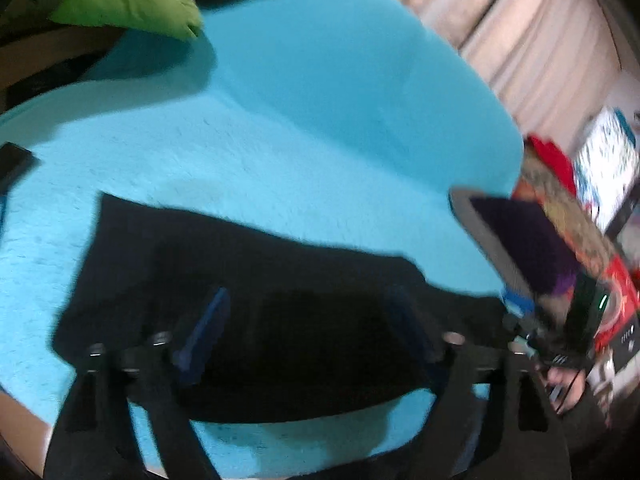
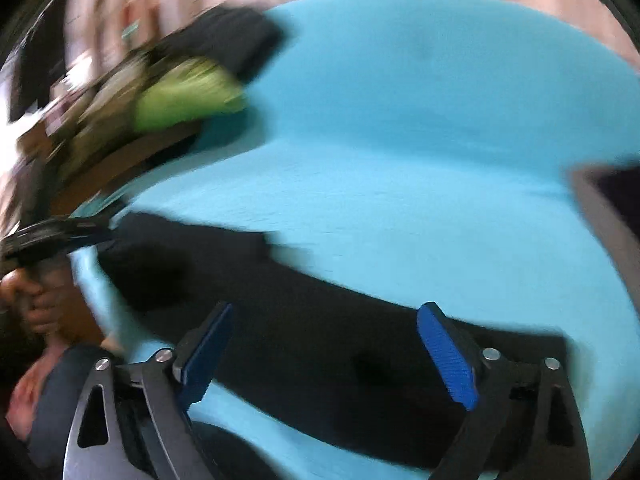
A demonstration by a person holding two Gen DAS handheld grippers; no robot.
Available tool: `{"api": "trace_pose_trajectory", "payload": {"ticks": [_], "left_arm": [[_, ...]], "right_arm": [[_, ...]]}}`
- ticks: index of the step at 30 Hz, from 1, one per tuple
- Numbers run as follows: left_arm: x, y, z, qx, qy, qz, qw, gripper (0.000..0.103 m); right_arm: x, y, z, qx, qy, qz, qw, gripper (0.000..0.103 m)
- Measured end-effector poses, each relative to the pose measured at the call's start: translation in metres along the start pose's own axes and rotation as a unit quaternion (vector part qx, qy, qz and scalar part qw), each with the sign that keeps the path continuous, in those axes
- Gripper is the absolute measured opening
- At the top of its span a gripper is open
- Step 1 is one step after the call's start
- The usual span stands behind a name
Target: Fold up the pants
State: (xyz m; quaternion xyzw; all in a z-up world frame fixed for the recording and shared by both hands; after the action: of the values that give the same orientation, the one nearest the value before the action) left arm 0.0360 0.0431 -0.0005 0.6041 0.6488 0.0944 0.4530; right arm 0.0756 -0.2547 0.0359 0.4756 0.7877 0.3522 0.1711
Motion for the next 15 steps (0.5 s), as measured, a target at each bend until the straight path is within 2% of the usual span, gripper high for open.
{"api": "trace_pose_trajectory", "payload": {"ticks": [1,2,3,4,5,7,9,10,11,13,14,15], "left_arm": [[0.007,-0.004,0.006,0.013,0.012,-0.003,0.9998,0.055],[0.02,-0.01,0.013,0.025,0.025,-0.014,0.9993,0.034],[0.028,-0.012,0.011,0.01,0.032,-0.018,0.9993,0.013],[0.037,-0.014,0.008,0.001,0.027,-0.031,0.9992,0.008],[0.045,-0.015,0.006,-0.003,0.013,-0.048,0.9988,0.001],[0.056,-0.016,0.004,-0.007,-0.024,-0.084,0.9961,0.001],[0.052,-0.014,0.004,-0.007,-0.018,-0.065,0.9977,0.001],[0.049,-0.014,0.004,-0.007,-0.013,-0.056,0.9983,0.001],[0.047,-0.013,0.003,-0.009,-0.015,-0.054,0.9984,0.001],[0.043,-0.007,-0.001,-0.014,-0.026,-0.058,0.9979,0.007],[0.041,-0.002,-0.003,-0.022,-0.028,-0.058,0.9977,0.015],[0.039,0.008,-0.006,-0.033,-0.025,-0.056,0.9976,0.03]], "right_arm": [[0.022,0.009,0.013,0.02,0.033,-0.033,0.999,0.084],[0.04,0.014,0.025,0.037,0.063,-0.068,0.995,0.081],[0.054,0.013,0.04,0.063,0.076,-0.102,0.99,0.079],[0.061,0.005,0.059,0.105,0.072,-0.131,0.983,0.075],[0.064,-0.011,0.082,0.168,0.062,-0.158,0.971,0.076],[0.061,-0.011,0.08,0.149,0.083,-0.162,0.972,0.08],[0.054,0.0,0.076,0.164,0.095,-0.141,0.972,0.076],[0.053,0.008,0.072,0.162,0.103,-0.13,0.973,0.071],[0.052,0.02,0.066,0.147,0.112,-0.119,0.976,0.069],[0.057,0.044,0.053,0.097,0.139,-0.102,0.98,0.072],[0.061,0.057,0.05,0.074,0.145,-0.099,0.982,0.072],[0.066,0.067,0.05,0.062,0.151,-0.103,0.981,0.072]]}}
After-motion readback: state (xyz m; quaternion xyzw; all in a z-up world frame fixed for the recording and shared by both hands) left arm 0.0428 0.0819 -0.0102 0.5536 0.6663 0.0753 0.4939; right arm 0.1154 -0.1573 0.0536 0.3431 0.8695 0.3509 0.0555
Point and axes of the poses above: each gripper's, at about its wrist camera, not at the fingertips, and z roughly the way its jaws point, x to its left, y to its top, the point moved 5 cm from there along z, roughly the way its jaws point, and after that the axes turned 3 degrees about -y, right-handed, at the moved point
